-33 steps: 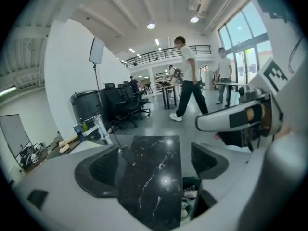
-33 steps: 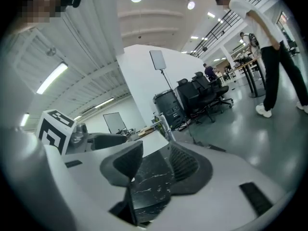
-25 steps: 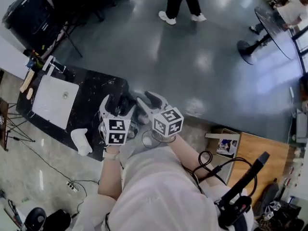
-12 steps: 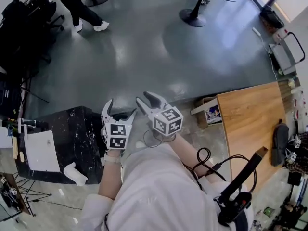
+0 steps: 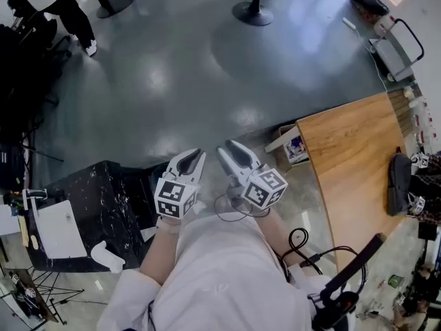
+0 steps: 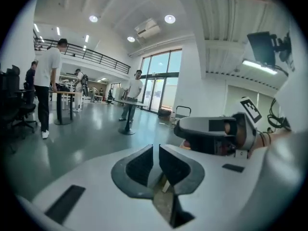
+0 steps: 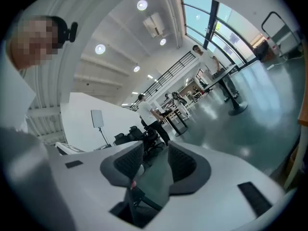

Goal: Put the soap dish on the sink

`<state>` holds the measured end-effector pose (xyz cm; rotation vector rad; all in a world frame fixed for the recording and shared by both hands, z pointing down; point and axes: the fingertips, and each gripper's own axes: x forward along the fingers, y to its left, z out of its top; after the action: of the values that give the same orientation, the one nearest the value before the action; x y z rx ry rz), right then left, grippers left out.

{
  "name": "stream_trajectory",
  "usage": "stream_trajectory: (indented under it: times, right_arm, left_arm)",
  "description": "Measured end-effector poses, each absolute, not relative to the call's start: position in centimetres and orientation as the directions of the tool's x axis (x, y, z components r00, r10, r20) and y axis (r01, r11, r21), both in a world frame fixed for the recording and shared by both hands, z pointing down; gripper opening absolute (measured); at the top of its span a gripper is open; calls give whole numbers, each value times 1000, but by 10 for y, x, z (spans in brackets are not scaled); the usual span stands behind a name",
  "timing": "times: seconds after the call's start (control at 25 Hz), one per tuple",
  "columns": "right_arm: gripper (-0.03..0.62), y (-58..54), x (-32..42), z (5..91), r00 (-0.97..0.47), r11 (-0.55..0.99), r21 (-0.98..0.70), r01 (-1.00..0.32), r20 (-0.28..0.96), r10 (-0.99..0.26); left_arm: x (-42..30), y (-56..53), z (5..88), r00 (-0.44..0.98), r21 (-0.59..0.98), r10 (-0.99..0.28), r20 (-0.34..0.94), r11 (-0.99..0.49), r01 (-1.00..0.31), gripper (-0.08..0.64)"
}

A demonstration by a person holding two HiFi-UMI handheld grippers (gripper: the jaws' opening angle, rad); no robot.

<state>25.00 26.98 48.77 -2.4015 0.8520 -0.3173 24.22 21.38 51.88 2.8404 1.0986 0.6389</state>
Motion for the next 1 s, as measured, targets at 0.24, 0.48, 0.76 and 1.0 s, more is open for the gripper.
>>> stream_trajectory:
  times: [0.24,0.48,0.76,1.0]
  right_arm:
    - [169,309,236,478,815,-658,-597,-460,11,-580]
    - [169,329,233,481,834,-677,-596,-433,20,-551]
    - [166,311,243,489,817,-653,-605,-456,6,-576]
    - [164,300,243,490,801,-643,-596,-480,1,-599]
  left_arm:
    - [232,250,508,618,308,732,286,-681,664,29]
    - [224,277,481,550,496,828,110,-525,691,21]
    - [230,265,491,539,501,836,105,-513,697,11]
    - [232,256,497,558,541,823,105,-518,662,8]
